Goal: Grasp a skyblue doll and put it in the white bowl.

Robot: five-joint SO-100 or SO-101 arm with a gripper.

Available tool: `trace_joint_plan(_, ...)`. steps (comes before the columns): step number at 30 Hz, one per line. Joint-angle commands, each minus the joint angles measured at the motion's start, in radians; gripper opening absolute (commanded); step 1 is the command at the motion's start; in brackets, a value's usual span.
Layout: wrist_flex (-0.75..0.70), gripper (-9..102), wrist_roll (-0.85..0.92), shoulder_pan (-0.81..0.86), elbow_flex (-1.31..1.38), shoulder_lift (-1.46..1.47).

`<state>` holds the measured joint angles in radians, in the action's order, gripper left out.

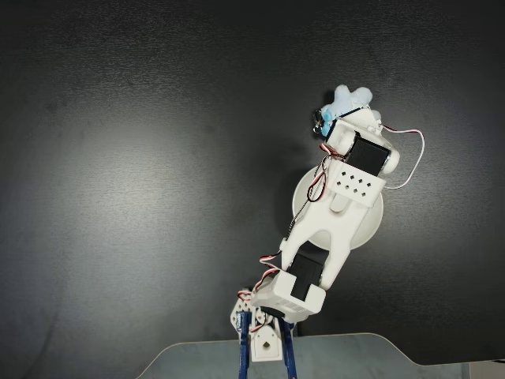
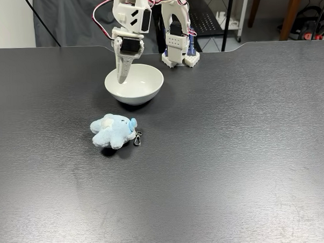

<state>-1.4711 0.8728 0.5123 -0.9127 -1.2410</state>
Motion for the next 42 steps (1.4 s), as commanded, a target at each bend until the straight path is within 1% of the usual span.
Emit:
trace_joint_plan(1, 0.0, 2, 0.011, 0.0, 0.028, -0.017)
trace_joint_plan(4, -0.002, 9, 0.014, -0.003, 0.028, -0.017)
trace_joint_plan(11, -0.015, 43, 0.0, 0.003, 0.021, -0.025)
trace_joint_plan(15, -0.015, 56, 0.008, 0.005, 0.015, -0.028)
trace_joint_plan(17, -0.015, 58, 0.011, 0.005, 0.017, -0.02)
trace_joint_plan(25, -0.002, 58, 0.012, 0.003, 0.017, -0.006)
trace_joint_plan(35, 0.002, 58, 0.015, 0.012, 0.034, 0.166)
trace_joint_plan(42, 0.002, 58, 0.015, 0.038, 0.15, 0.264)
